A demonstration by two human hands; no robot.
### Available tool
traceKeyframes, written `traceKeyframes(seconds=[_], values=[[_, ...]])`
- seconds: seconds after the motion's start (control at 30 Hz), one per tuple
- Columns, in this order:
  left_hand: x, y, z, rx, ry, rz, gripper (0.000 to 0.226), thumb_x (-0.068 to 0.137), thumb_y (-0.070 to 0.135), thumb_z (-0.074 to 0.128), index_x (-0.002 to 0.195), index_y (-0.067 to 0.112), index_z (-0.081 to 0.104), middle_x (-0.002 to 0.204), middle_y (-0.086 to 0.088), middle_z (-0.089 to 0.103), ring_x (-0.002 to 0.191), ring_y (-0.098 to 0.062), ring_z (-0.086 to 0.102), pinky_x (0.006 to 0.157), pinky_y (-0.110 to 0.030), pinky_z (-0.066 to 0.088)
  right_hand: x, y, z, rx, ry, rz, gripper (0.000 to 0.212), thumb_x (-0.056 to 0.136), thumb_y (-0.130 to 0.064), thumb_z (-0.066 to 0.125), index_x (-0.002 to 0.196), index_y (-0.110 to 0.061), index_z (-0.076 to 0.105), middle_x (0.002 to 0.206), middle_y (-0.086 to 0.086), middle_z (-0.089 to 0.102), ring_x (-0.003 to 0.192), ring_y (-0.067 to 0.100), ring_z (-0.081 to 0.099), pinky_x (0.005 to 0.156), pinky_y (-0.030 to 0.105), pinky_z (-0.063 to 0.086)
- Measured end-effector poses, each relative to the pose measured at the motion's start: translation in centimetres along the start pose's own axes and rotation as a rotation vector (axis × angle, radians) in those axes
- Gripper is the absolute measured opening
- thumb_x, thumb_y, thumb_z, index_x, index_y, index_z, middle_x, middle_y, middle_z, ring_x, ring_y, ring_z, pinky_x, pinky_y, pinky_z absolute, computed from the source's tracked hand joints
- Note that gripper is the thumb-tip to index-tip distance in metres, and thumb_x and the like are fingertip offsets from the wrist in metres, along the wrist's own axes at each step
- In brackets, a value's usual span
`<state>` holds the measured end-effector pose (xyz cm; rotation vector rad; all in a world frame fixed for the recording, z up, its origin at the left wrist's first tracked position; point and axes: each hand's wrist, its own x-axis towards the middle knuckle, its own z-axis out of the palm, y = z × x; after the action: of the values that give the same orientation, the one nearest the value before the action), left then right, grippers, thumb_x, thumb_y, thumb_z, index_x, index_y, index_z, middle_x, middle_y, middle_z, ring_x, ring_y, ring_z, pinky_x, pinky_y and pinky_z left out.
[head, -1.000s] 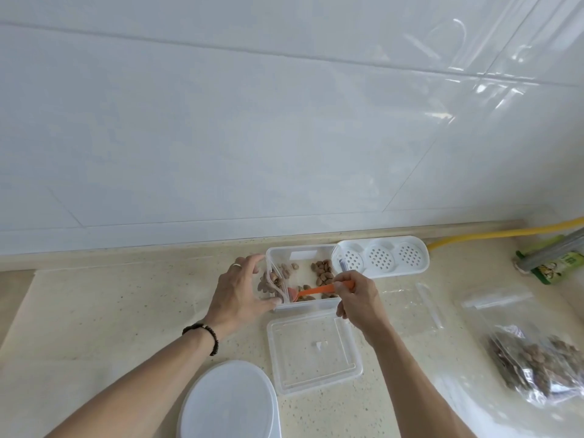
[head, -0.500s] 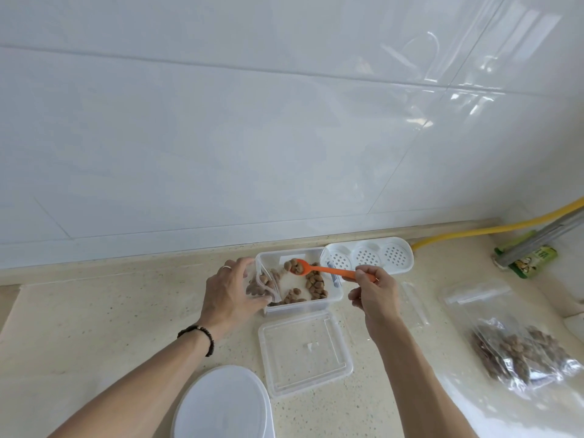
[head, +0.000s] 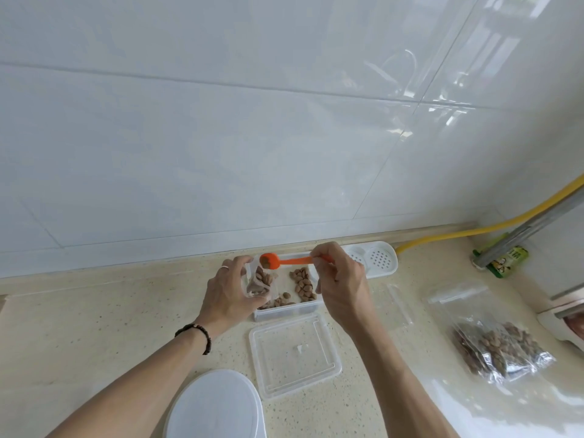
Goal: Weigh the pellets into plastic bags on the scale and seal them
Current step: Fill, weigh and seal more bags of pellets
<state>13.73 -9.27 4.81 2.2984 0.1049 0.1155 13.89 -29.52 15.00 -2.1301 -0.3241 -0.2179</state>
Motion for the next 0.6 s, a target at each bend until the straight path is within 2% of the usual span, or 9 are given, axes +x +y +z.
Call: traceKeyframes(seconds=[0.13,0.23,0.33,0.47,0.6], values=[[0.2,-0.2,0.3,-0.053,-0.008,-0.014,0.076,0.069,0.038,0.080,0.131,0.029,0.038,0.118,0.003,0.045,0.112,-0.011,0.046,0.093,-0.032,0.041,0.0,0.3,0.1,-0.046,0.008,-0.071,0.020,0.095,-0.001,0.053,0.088,-0.017,0.059,0.058,-0.006,0.055,0.049,0.014,0.056,0.048,0.033,0.046],[0.3,-0.5,0.6,-0.081,-0.008,-0.030,0.078,0.068,0.038,0.081,0.132,0.029,0.037,0.122,0.002,0.045,0.117,-0.013,0.044,0.093,-0.029,0.038,0.1,0.5,-0.1,-0.062,0.034,-0.067,0.018,0.095,-0.004,0.054,0.089,-0.019,0.060,0.059,-0.003,0.056,0.053,0.021,0.057,0.053,0.041,0.046],[0.4,-0.8,0.7,-0.098,-0.005,-0.040,0.078,0.066,0.040,0.081,0.130,0.032,0.036,0.125,0.001,0.044,0.119,-0.015,0.043,0.095,-0.032,0.040,0.0,0.7,-0.2,-0.049,0.055,-0.072,0.017,0.096,-0.004,0.054,0.089,-0.018,0.060,0.060,0.000,0.057,0.051,0.026,0.056,0.050,0.046,0.046],[0.2,-1.2,0.4,-0.103,0.019,-0.044,0.077,0.066,0.039,0.082,0.128,0.032,0.037,0.124,0.003,0.044,0.118,-0.016,0.041,0.096,-0.033,0.039,0.1,2.7,-0.1,-0.043,0.207,0.034,0.016,0.096,-0.005,0.054,0.088,-0.018,0.059,0.063,0.000,0.060,0.048,0.030,0.055,0.046,0.050,0.047],[-0.1,-2.2,0.0,-0.072,0.042,-0.044,0.079,0.065,0.037,0.084,0.130,0.030,0.039,0.126,0.003,0.046,0.118,-0.017,0.042,0.100,-0.034,0.037,-0.3,6.2,0.8,-0.171,0.069,0.193,0.015,0.098,-0.009,0.049,0.089,-0.017,0.058,0.067,0.002,0.063,0.051,0.028,0.058,0.052,0.048,0.050]])
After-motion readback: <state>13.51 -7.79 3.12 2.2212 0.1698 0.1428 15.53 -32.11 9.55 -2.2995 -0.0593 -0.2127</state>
